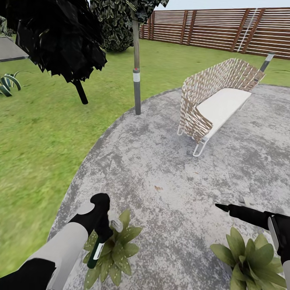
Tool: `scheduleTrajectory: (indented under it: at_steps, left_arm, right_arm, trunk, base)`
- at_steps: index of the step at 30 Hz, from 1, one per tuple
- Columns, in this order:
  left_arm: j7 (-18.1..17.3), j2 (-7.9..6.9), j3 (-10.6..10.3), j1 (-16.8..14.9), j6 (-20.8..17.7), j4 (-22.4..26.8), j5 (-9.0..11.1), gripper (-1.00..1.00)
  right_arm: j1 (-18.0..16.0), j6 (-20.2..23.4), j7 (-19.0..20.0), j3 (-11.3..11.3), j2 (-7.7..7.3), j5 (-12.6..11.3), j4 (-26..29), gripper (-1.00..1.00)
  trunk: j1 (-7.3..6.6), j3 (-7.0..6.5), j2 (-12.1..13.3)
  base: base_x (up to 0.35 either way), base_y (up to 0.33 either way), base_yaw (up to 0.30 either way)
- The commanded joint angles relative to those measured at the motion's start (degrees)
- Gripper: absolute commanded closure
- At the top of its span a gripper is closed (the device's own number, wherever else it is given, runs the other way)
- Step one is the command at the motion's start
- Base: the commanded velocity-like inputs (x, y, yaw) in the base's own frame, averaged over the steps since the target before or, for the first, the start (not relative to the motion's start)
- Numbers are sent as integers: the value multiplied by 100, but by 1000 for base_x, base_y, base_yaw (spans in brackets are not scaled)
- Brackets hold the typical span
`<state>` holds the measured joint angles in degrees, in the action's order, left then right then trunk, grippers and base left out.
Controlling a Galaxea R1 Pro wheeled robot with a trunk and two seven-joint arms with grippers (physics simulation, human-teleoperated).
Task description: Pick up the pesticide atomizer in the garden and spray insectifuge to fully cover both potted plants in the garden.
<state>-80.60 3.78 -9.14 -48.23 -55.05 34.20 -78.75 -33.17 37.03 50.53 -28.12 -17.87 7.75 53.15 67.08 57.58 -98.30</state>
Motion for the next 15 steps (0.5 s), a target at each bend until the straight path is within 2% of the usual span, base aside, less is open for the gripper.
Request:
scheduleTrajectory:
  at_steps: [1, 6, 15]
  left_arm:
    - [-61, 0, -11, -3, -58, -157, -53, 100]
    - [-61, 0, -78, 2, -58, -390, -53, 100]
    - [-52, 0, -89, 15, -58, -473, -46, 100]
  right_arm:
    - [-6, 20, 58, -18, 3, 60, 6, -100]
    - [-6, 16, 55, -18, 3, 60, 10, -100]
    - [-6, 18, 55, -18, 3, 60, 9, -100]
  trunk:
    - [0, 4, -2]
    - [0, 4, -2]
    - [0, 4, -2]
  base:
    - [3, 0, 0]
    - [1, 0, 0]
    - [0, 0, 0]
